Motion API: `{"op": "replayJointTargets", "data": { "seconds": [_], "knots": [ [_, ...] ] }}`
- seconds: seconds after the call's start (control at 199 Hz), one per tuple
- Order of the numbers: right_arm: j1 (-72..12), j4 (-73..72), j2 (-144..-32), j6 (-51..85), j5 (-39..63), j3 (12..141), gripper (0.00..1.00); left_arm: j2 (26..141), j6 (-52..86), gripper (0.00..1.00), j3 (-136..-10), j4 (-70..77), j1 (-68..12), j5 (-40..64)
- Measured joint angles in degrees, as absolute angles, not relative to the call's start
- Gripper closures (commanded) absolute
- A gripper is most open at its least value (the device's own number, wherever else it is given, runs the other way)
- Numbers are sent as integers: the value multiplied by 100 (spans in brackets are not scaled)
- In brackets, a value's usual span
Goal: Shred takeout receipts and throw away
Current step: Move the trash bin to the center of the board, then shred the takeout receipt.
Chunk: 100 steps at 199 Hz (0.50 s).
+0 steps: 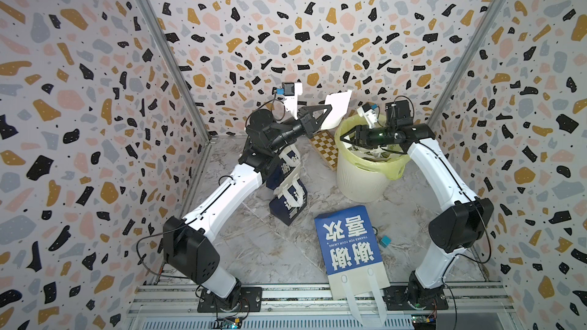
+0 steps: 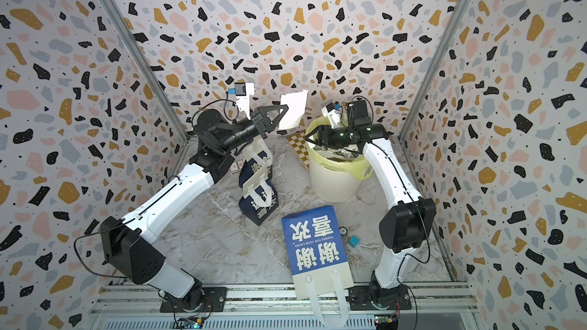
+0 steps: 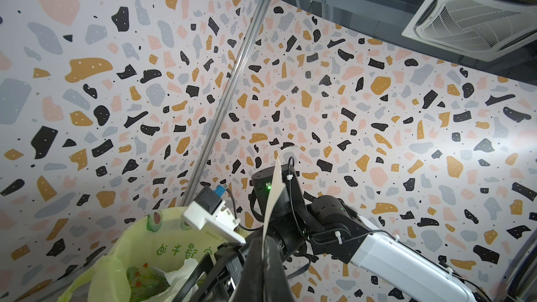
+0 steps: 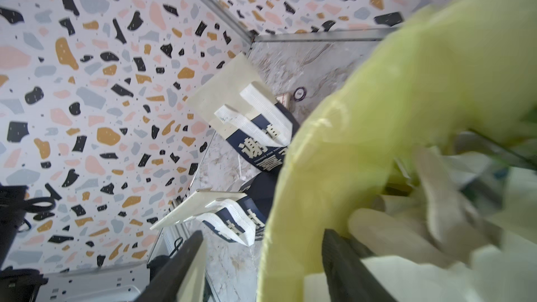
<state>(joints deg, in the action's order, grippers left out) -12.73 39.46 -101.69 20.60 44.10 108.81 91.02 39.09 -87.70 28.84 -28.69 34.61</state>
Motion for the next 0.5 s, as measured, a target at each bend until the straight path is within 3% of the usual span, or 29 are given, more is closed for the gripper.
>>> {"op": "replayJointTargets", "data": {
  "seconds": [0.216, 0.502],
  "knots": [
    [-89, 3393, -9415, 2047, 4082, 10709, 34, 10193, 4281, 100, -9463, 3041, -3011, 3553],
    [-233, 2053, -8484, 1772, 5043, 10451, 28, 11371, 4904, 100, -10541, 3354, -3284, 3962]
  ]
}}
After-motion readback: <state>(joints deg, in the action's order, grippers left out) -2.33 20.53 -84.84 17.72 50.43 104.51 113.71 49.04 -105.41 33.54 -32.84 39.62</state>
